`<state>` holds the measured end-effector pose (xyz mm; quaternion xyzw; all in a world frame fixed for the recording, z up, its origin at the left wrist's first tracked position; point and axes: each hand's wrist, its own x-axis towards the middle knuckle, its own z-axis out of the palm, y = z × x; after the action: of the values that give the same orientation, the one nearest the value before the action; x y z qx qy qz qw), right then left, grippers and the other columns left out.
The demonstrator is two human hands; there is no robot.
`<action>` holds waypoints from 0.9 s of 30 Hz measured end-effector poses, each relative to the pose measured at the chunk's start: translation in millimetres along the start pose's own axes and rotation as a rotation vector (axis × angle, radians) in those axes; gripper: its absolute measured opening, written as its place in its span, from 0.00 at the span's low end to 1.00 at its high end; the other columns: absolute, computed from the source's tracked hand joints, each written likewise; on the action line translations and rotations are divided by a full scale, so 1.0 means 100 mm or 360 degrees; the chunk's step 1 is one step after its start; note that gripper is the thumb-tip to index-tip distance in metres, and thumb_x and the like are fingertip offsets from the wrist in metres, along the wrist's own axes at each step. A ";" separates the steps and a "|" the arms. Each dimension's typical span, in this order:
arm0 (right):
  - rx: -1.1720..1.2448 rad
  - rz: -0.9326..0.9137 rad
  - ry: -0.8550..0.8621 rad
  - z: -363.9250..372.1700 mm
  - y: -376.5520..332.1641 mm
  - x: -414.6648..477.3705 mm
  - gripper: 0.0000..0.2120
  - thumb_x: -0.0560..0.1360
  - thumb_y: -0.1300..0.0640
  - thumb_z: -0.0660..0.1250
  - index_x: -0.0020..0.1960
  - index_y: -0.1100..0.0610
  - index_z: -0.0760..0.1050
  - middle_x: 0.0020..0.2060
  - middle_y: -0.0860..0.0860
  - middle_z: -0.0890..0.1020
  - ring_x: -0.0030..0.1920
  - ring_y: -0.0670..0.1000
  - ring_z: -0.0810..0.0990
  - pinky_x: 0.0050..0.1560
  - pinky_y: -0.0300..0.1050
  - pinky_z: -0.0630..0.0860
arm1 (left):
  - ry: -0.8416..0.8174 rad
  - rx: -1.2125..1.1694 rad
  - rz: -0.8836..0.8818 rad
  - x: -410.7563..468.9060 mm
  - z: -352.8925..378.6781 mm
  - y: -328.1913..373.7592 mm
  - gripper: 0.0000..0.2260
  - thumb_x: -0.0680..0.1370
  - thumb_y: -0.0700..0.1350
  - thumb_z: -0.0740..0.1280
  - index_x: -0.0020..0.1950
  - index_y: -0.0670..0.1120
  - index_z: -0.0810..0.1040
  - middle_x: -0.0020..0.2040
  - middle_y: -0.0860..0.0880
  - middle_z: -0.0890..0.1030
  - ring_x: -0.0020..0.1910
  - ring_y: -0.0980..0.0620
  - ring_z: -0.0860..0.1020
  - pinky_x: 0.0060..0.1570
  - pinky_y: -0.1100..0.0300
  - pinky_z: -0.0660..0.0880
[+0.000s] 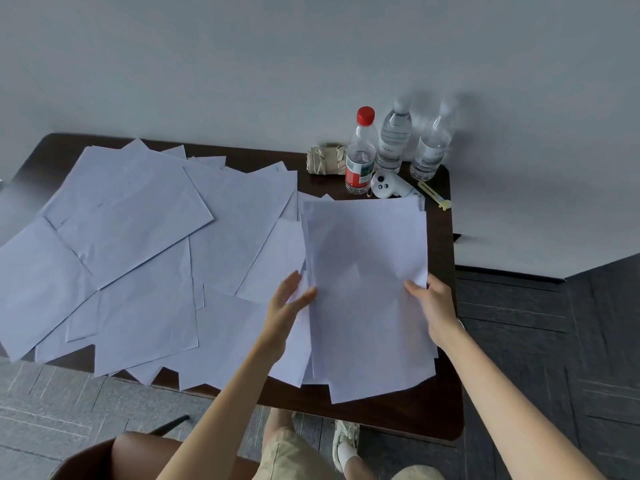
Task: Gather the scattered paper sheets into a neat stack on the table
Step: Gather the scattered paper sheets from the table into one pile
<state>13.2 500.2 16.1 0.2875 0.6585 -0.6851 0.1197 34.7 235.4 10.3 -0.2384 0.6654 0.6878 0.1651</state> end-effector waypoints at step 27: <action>-0.0211 -0.0078 -0.0492 2.41 -0.37 -0.21 0.12 0.78 0.62 0.64 0.60 0.58 0.79 0.53 0.50 0.84 0.54 0.51 0.82 0.57 0.48 0.78 | 0.0060 -0.0327 -0.0169 0.05 -1.86 0.62 0.08 0.78 0.40 0.68 0.55 0.38 0.81 0.48 0.41 0.85 0.42 0.46 0.84 0.44 0.53 0.83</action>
<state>-47.0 265.8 50.6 0.1542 0.6827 -0.6790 0.2216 16.7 46.6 59.1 -0.3017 0.5808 0.7382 0.1635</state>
